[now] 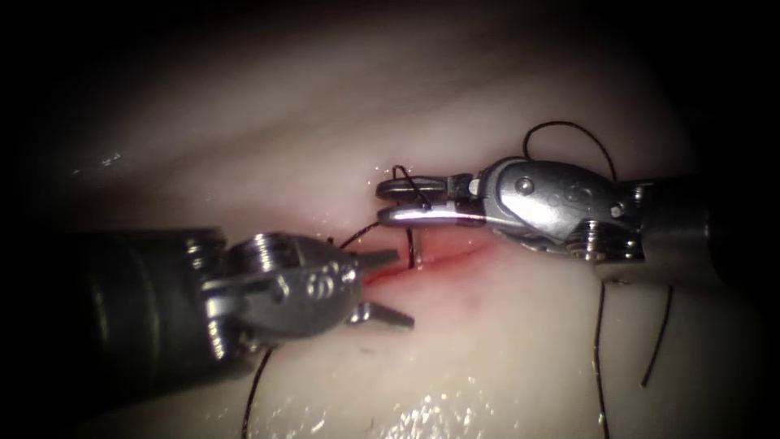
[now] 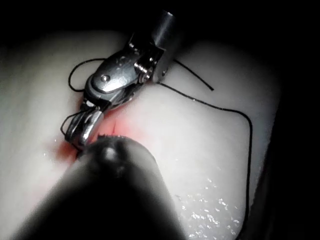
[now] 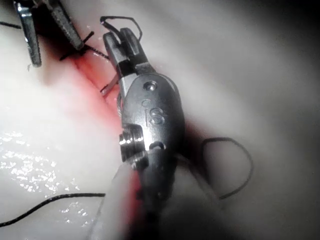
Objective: Wound Closure
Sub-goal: Pass the needle through the bottom half of the incision with the right gripper.
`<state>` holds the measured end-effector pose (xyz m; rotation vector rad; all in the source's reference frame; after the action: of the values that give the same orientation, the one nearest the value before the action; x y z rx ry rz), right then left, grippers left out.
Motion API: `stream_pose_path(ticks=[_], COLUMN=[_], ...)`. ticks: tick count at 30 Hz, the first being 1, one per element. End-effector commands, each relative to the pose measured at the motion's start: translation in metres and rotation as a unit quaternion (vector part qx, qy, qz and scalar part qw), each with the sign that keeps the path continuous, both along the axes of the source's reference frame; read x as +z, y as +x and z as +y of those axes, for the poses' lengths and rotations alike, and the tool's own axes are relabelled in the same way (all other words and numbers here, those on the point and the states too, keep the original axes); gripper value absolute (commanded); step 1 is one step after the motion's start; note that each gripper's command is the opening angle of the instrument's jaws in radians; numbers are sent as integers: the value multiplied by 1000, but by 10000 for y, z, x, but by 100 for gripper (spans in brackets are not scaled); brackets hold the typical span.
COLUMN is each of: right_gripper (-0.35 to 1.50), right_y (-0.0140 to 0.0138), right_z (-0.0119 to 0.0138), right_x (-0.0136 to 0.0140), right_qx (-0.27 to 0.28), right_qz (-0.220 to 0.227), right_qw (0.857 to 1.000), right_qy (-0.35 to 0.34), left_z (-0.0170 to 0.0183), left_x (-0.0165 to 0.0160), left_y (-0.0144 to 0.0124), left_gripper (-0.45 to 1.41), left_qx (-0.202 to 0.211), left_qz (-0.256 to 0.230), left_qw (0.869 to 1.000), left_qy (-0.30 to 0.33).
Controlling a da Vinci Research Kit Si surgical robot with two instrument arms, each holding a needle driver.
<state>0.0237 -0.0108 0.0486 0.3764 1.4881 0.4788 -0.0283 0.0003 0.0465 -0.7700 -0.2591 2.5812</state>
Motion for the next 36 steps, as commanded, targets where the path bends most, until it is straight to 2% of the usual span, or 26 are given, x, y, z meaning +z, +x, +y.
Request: stream_pose_path(ticks=[1,9,16,23,28,36], right_gripper=[-35,-35,-35,-35,-35,-35], right_y=[8,8,10,16,15,18], right_z=[0,8,16,15,13,-6], right_x=[5,7,11,11,13,21], right_qx=[-4,-9,-4,-3,-16,-62], right_qz=[-1,-4,-2,-8,-17,-15], right_qw=[1000,999,996,985,978,976], right_qy=[1,32,93,174,206,209], left_z=[-6,-28,-33,-49,-51,-58], left_x=[1,-8,24,55,55,40], left_y=[-9,-26,-31,-32,-27,-23], left_gripper=[29,20,19,19,19,19], left_qx=[2,4,6,11,12,15], left_qz=[1,6,-5,-17,-18,-20], left_qw=[1000,1000,1000,1000,1000,1000], left_qy=[-6,-18,-28,-20,-18,-13])
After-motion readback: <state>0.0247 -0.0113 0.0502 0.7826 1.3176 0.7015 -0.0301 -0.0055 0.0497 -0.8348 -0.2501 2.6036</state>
